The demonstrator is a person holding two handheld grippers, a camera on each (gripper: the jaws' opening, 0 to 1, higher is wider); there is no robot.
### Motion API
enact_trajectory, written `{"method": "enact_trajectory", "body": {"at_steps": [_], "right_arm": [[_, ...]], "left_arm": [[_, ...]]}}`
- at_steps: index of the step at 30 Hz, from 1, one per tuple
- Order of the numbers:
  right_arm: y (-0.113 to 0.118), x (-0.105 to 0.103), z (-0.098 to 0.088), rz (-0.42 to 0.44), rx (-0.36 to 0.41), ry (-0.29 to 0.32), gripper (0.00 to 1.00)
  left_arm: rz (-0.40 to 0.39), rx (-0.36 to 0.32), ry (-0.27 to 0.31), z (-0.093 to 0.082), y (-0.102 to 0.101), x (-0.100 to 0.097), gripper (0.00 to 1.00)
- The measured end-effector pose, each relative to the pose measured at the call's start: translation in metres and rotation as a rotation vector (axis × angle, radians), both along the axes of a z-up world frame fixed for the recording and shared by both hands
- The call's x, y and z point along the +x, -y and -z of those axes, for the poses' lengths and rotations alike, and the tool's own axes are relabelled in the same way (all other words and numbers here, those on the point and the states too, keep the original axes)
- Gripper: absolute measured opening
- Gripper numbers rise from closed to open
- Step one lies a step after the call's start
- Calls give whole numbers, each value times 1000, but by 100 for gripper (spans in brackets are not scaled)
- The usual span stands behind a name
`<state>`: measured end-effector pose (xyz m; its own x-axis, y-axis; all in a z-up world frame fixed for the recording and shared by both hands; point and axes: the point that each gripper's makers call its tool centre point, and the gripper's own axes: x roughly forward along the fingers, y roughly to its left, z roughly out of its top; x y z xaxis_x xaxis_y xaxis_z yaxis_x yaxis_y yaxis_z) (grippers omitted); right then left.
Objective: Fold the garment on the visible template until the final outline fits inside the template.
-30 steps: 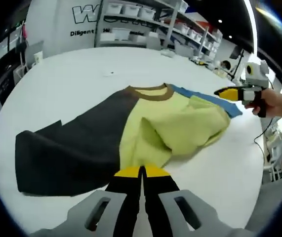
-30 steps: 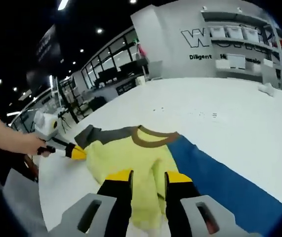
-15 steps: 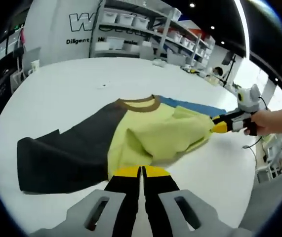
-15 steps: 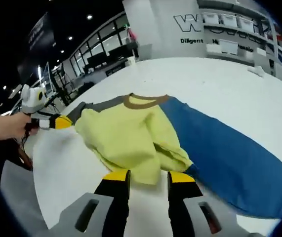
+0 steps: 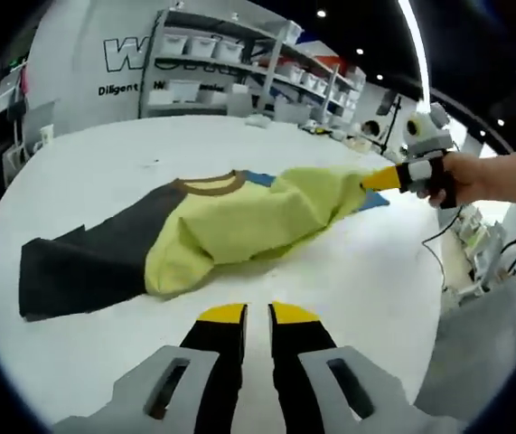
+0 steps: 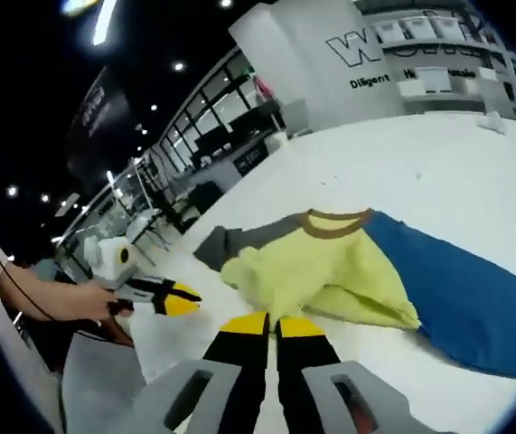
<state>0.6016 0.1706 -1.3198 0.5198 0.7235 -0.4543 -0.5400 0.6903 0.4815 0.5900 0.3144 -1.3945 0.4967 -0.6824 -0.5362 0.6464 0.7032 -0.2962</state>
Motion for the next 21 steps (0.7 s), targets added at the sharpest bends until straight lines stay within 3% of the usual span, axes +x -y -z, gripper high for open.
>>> {"method": "enact_trajectory", "body": {"at_steps": [4,7,10,17,21], "right_arm": [[-16,-14,-36,-39,64,42,0],[-22,-21,-55,-55,87,70,0],[-27,-28,-72,-69,95,94,0],[-42,-46,-91,-98,104,132,0],[-45,-48,-92,-111,93,147,0]], "left_arm": [[12,-16,18,-3,14,-6,17],[24,22,83,-7,19,-2,28],[46,66,140,-11,23,-1,32],[109,79,42,18,39,-26,42],[144,110,2,35,47,-42,47]]}}
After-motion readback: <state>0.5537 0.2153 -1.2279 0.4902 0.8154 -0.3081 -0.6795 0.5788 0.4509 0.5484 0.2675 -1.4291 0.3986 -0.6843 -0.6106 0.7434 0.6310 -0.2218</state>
